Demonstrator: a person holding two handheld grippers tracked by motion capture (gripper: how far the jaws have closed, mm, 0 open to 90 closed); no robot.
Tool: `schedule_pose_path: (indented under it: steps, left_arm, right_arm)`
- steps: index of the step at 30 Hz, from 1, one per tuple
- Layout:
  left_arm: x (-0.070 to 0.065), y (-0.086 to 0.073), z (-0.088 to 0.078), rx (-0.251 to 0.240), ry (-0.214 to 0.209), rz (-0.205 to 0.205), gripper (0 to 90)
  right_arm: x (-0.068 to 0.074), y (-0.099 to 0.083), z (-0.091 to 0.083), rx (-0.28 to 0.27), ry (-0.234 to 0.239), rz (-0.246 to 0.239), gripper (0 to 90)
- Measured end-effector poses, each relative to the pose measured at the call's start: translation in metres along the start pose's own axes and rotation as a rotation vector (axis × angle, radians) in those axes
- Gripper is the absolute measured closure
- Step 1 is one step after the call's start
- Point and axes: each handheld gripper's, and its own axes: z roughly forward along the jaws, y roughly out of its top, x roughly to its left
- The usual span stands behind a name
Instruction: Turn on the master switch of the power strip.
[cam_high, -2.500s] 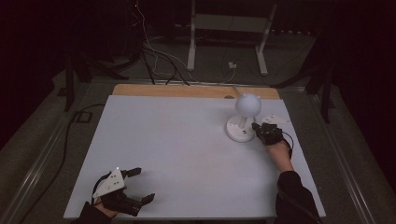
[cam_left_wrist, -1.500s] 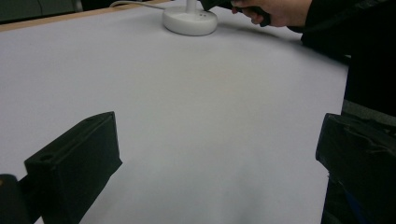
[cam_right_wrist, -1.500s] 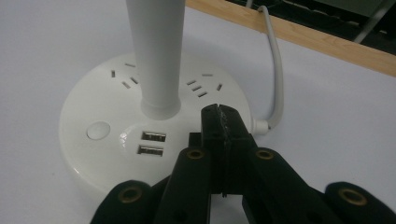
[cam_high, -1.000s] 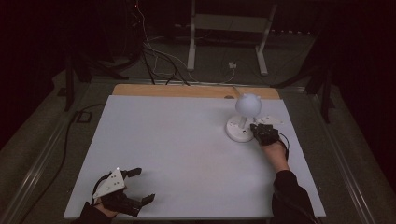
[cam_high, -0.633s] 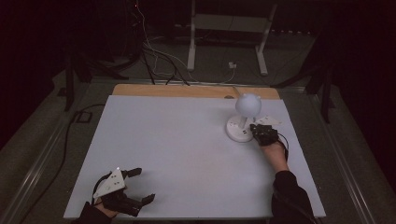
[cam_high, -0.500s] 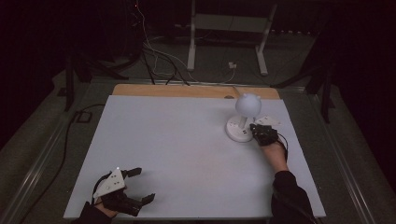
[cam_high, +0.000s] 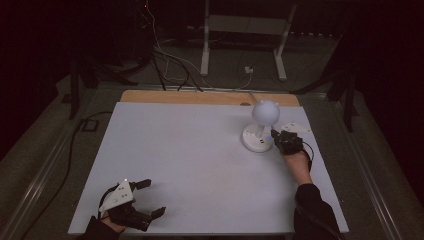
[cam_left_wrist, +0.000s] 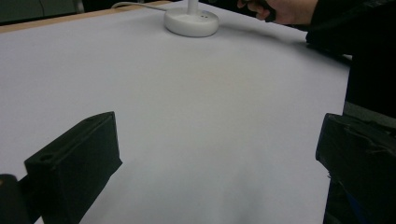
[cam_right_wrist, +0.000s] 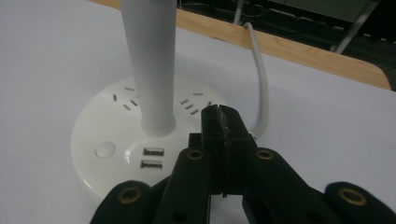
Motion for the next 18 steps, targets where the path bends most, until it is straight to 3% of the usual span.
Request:
schedule_pose_path:
  steps: [2,5,10,14,18]
  left_arm:
    - [0.000,0.000,0.000,-0.002,0.000,0.002,0.3]
    - [0.000,0.000,0.000,-0.004,0.000,0.000,0.3]
    - [0.000,0.000,0.000,-0.002,-0.001,0.003,0.3]
    - [-0.001,0.001,0.000,-0.005,0.000,0.000,0.3]
    - [-0.001,0.000,0.000,-0.003,-0.001,0.002,0.3]
  right_arm:
    - [0.000,0.000,-0.003,0.007,0.001,-0.013,90.0]
    - [-0.002,0.000,-0.008,0.009,0.014,0.009,89.8]
    - [-0.003,-0.003,-0.014,0.017,0.012,-0.002,83.4]
    - [-0.005,-0.009,-0.017,0.016,0.057,0.040,70.6]
    - [-0.007,-0.013,-0.019,0.003,0.088,0.075,51.0]
